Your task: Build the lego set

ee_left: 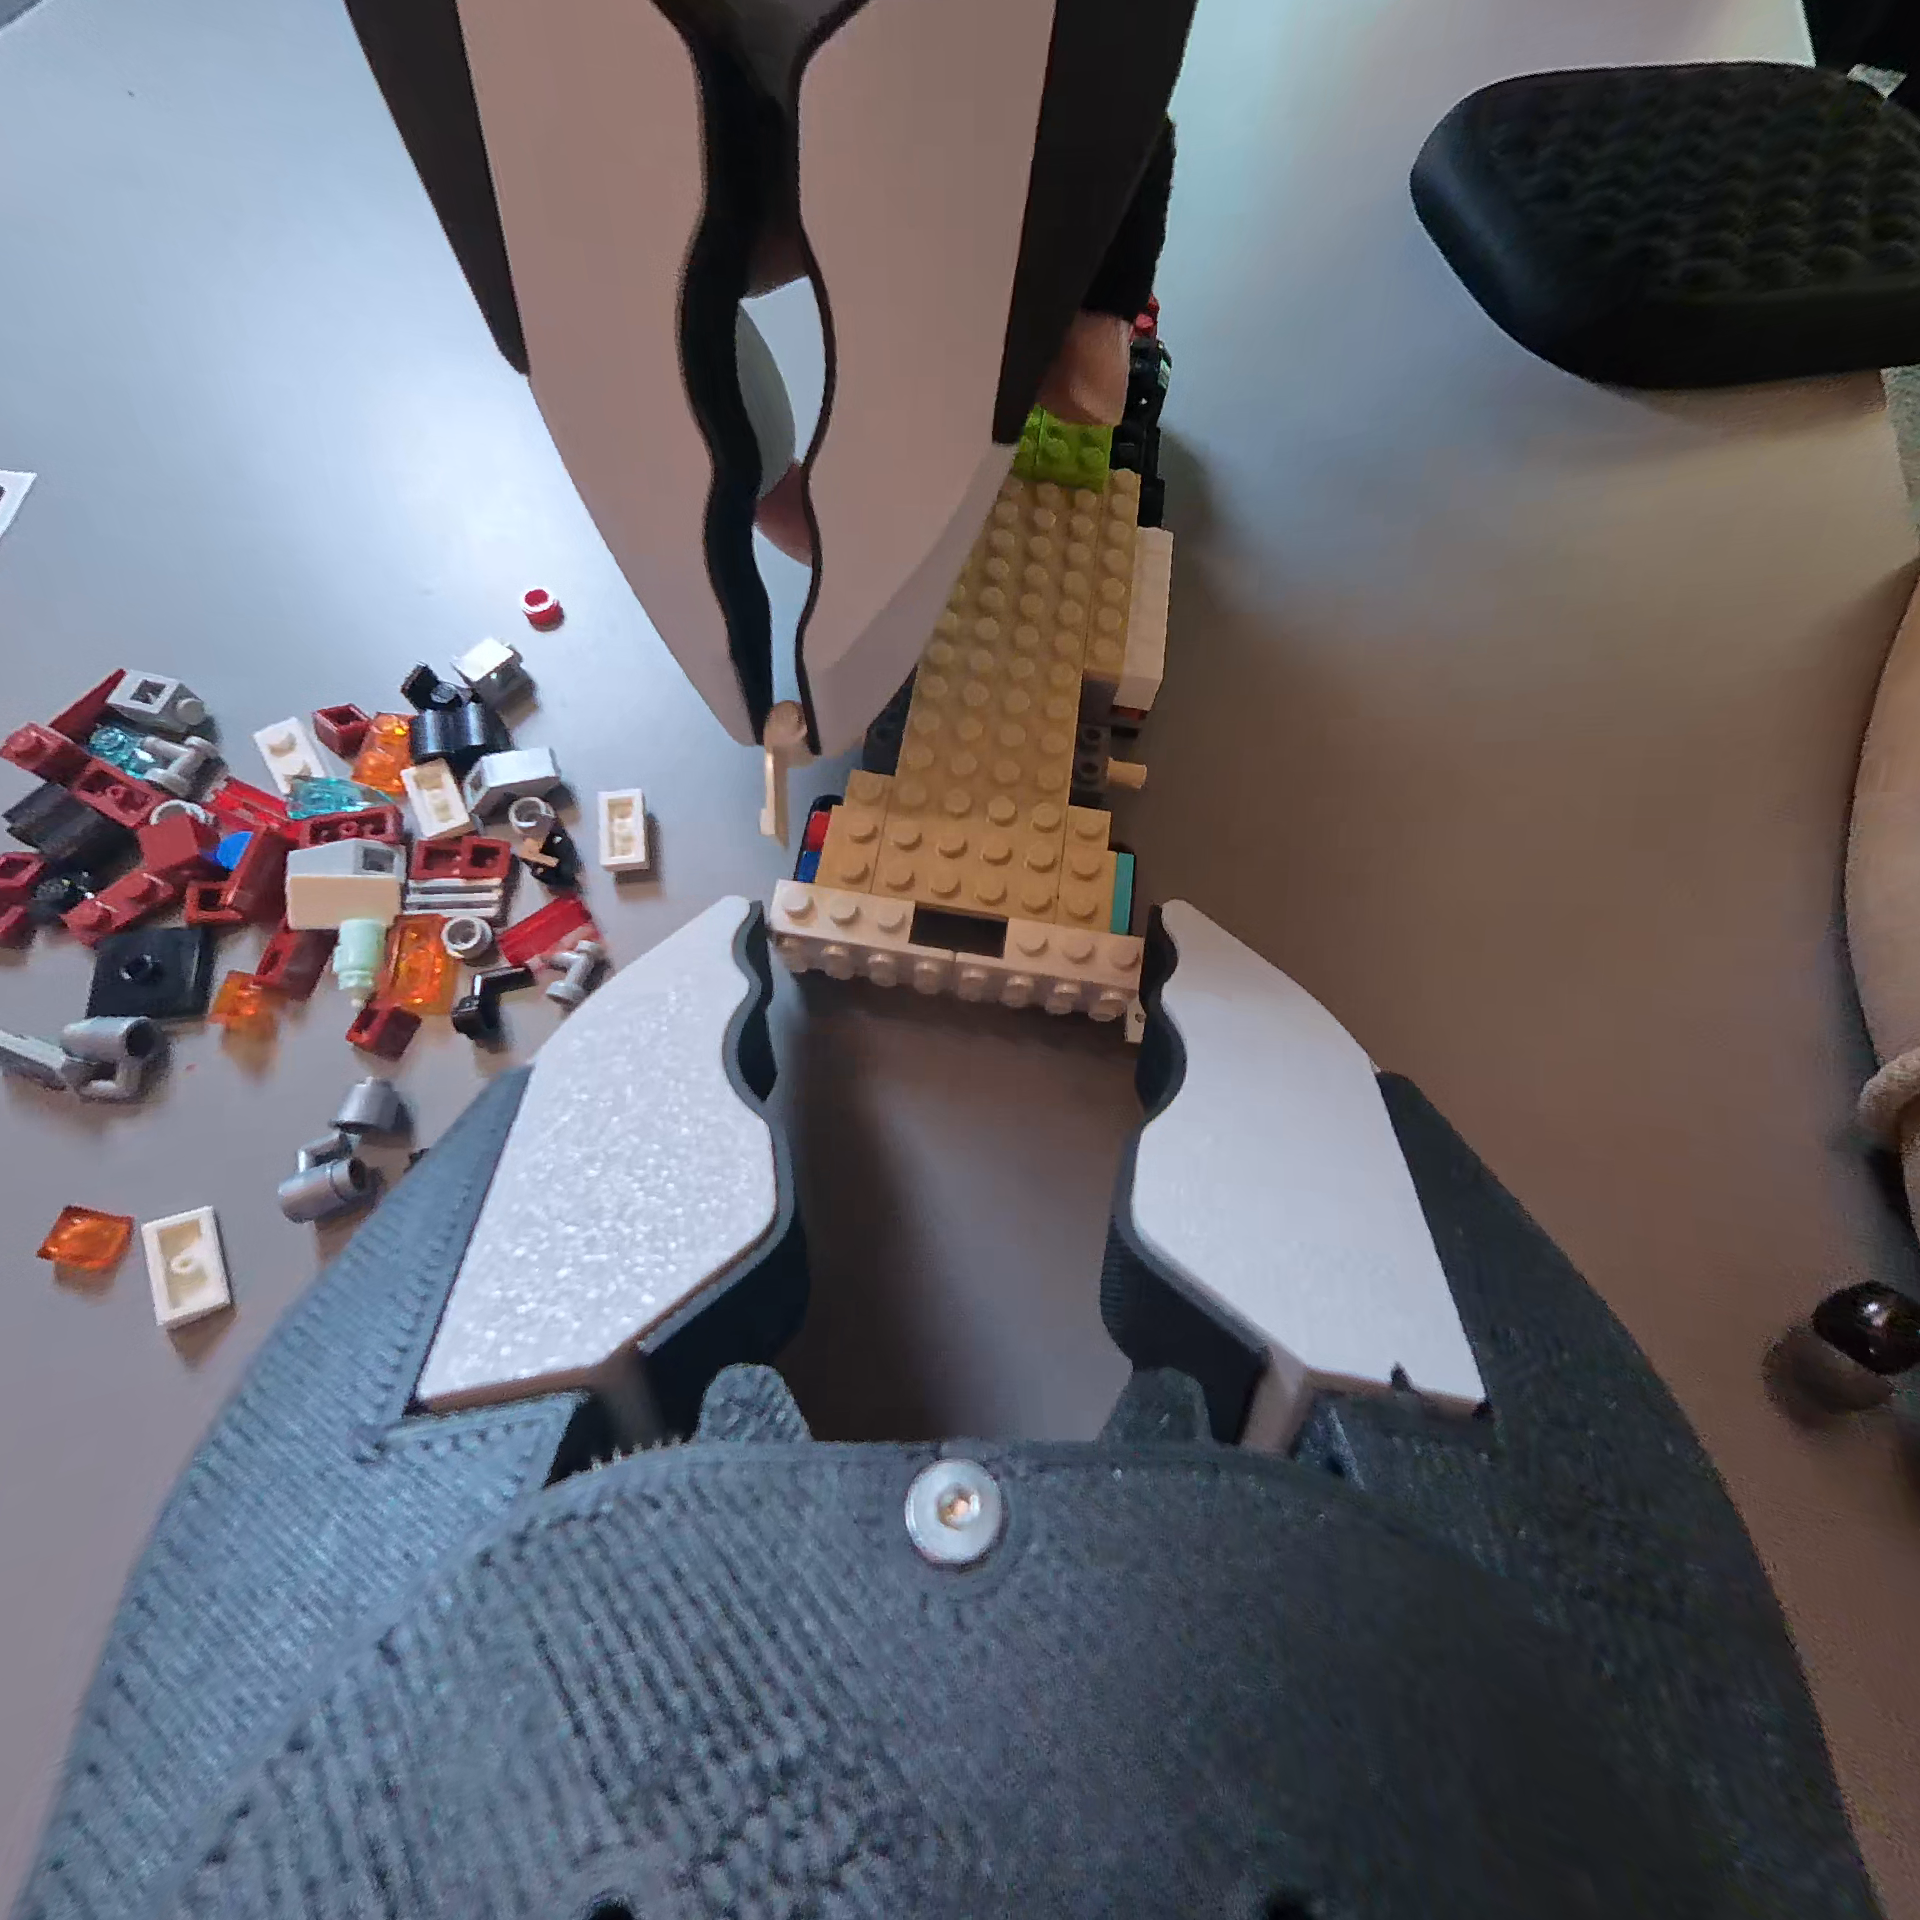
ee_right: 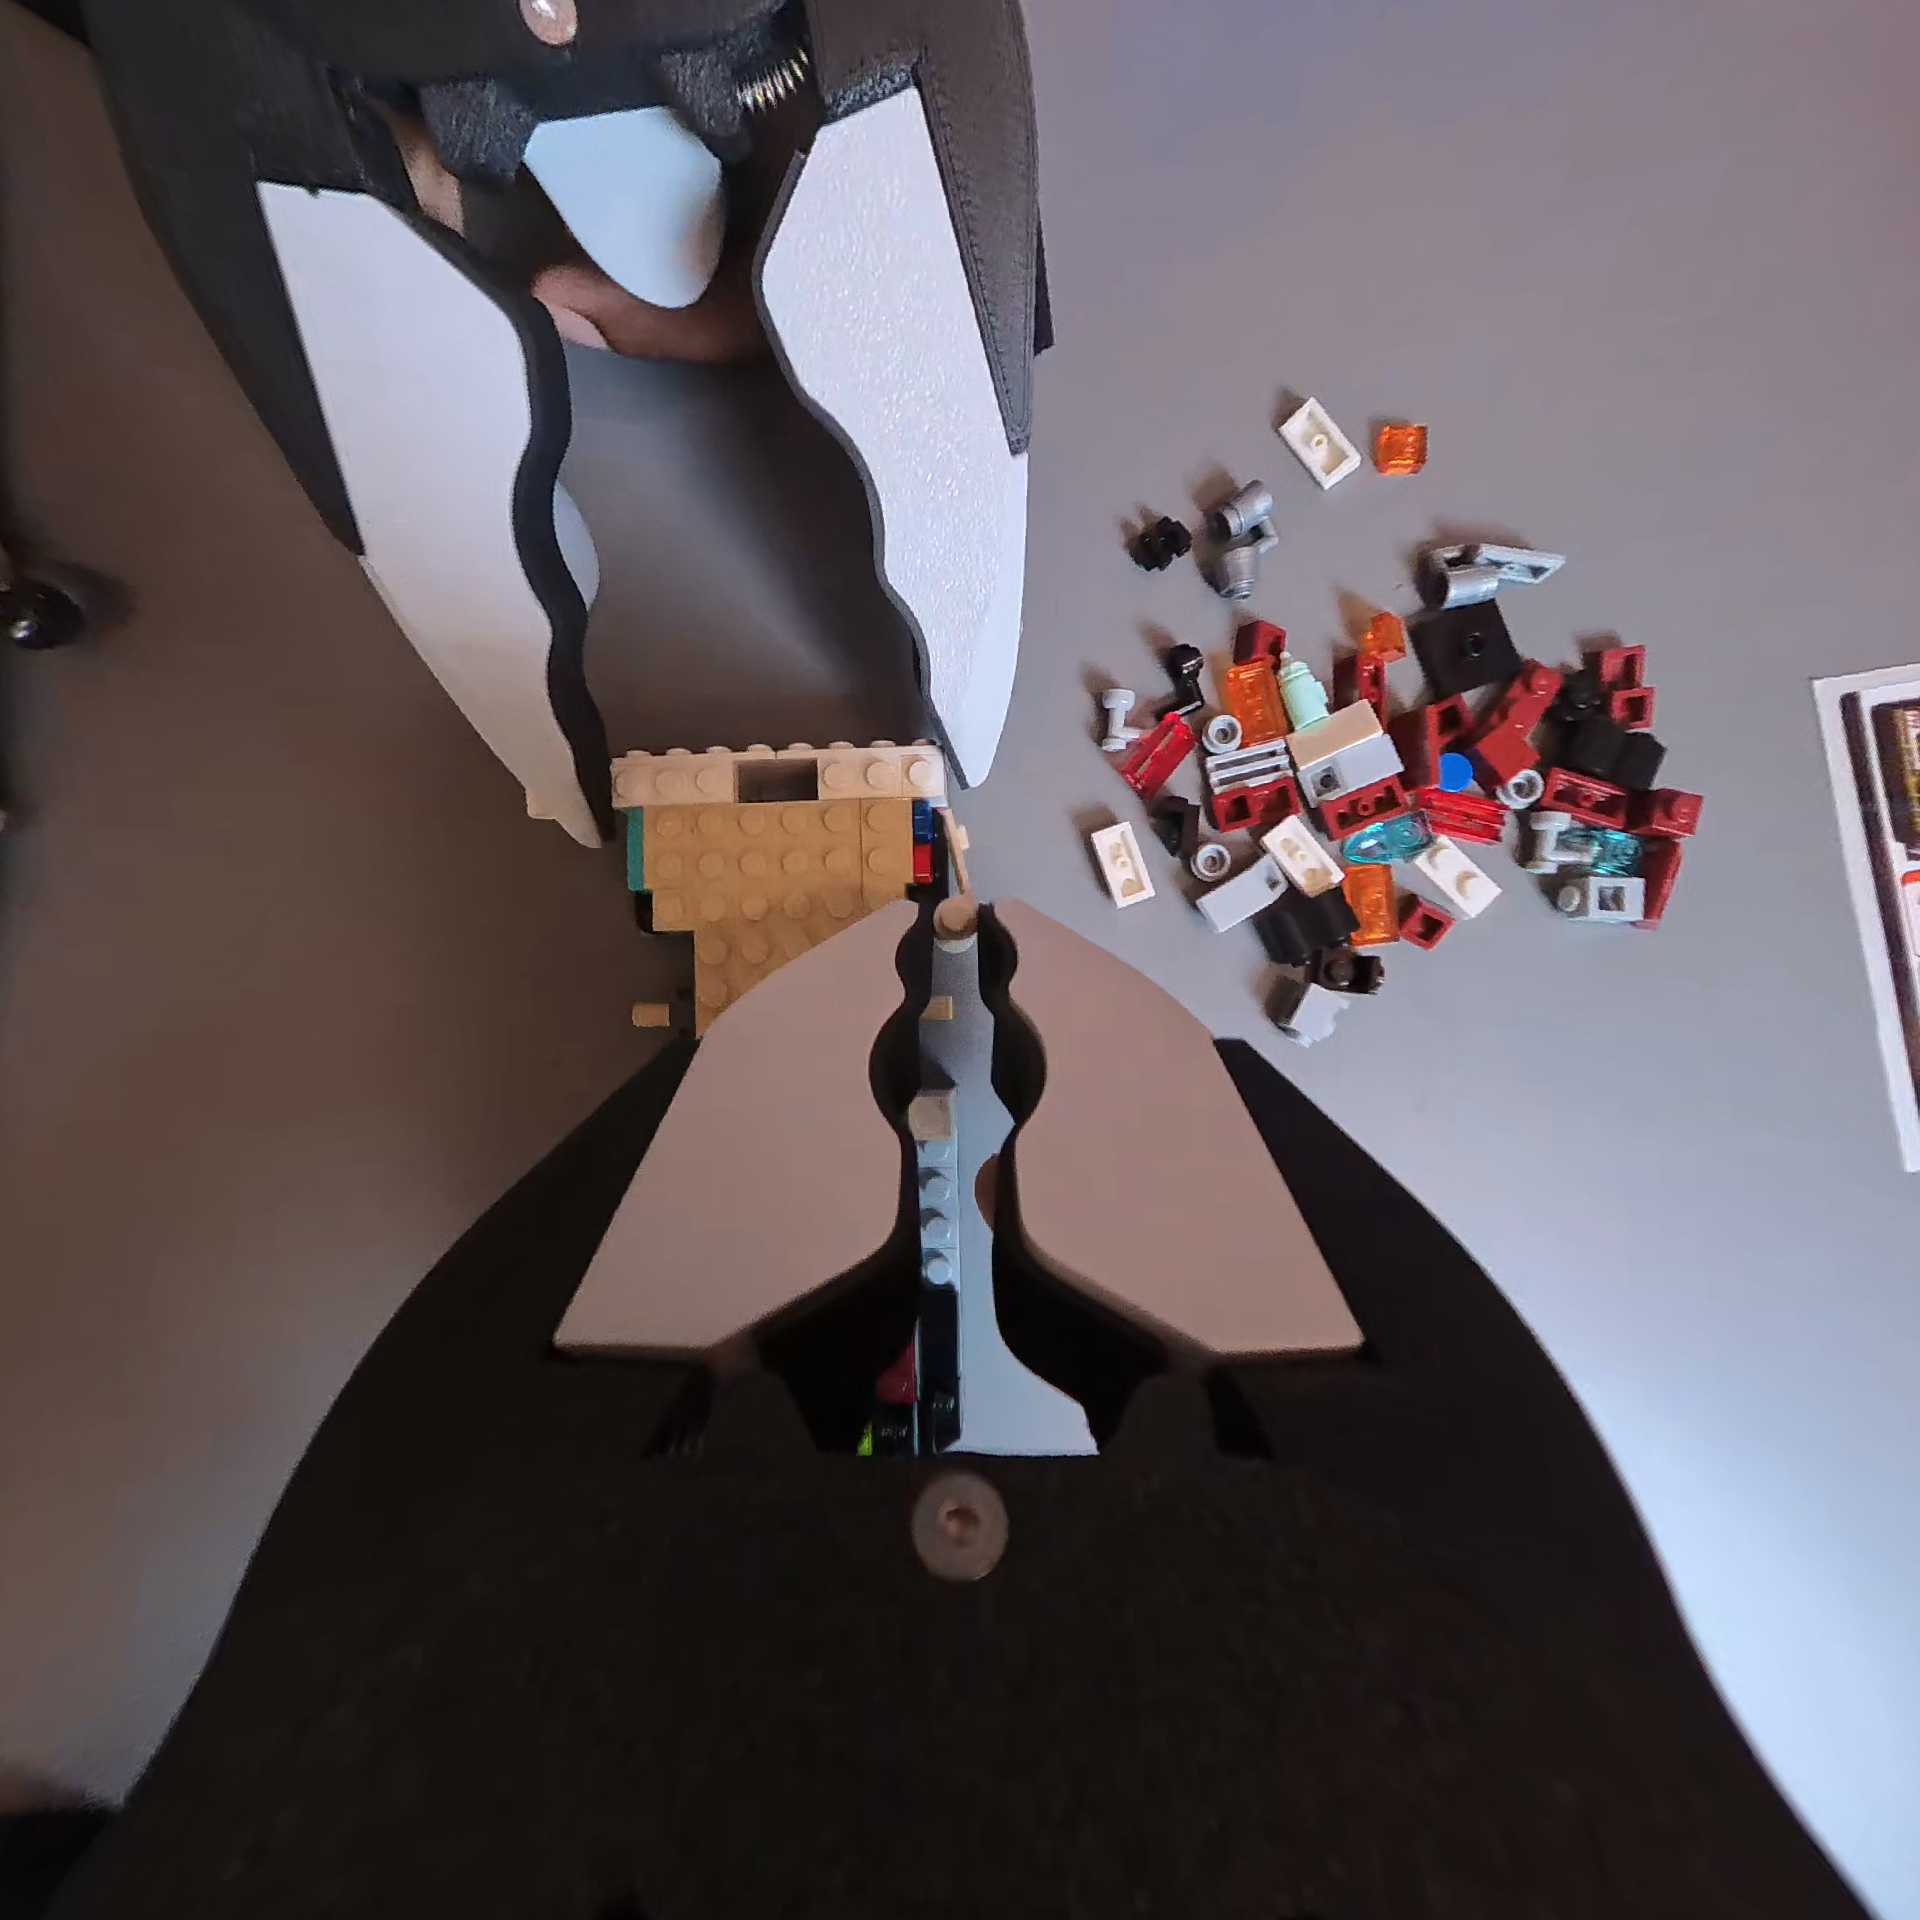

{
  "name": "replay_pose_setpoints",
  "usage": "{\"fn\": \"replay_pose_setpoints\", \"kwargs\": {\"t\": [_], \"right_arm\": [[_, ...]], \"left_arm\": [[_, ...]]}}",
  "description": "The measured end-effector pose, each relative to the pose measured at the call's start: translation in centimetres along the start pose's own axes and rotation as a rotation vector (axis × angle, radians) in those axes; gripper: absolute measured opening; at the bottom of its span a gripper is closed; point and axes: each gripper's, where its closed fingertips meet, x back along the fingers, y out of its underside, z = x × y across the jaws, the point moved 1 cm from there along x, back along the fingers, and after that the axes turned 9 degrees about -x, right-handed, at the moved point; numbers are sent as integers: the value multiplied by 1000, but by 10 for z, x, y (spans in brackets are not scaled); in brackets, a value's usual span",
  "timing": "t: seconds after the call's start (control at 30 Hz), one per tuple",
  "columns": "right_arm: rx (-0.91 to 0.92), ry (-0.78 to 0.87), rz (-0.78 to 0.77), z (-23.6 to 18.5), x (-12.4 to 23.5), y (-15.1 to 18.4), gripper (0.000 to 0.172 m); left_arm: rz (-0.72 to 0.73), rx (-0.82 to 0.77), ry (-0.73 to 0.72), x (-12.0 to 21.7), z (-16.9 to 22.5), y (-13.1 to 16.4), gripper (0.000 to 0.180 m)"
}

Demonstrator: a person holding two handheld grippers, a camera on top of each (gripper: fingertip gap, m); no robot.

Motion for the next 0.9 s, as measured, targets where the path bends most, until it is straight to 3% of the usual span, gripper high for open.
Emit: {"fn": "replay_pose_setpoints", "kwargs": {"t": [0.43, 0.9], "right_arm": [[-30, -32, -49, -3, -6, -1, 8], [-77, -120, -39, -8, -8, -1, 9]], "left_arm": [[52, -1, 35, 2, -2, -7, 74], [-9, -82, 61, -5, 7, -3, 71]]}}
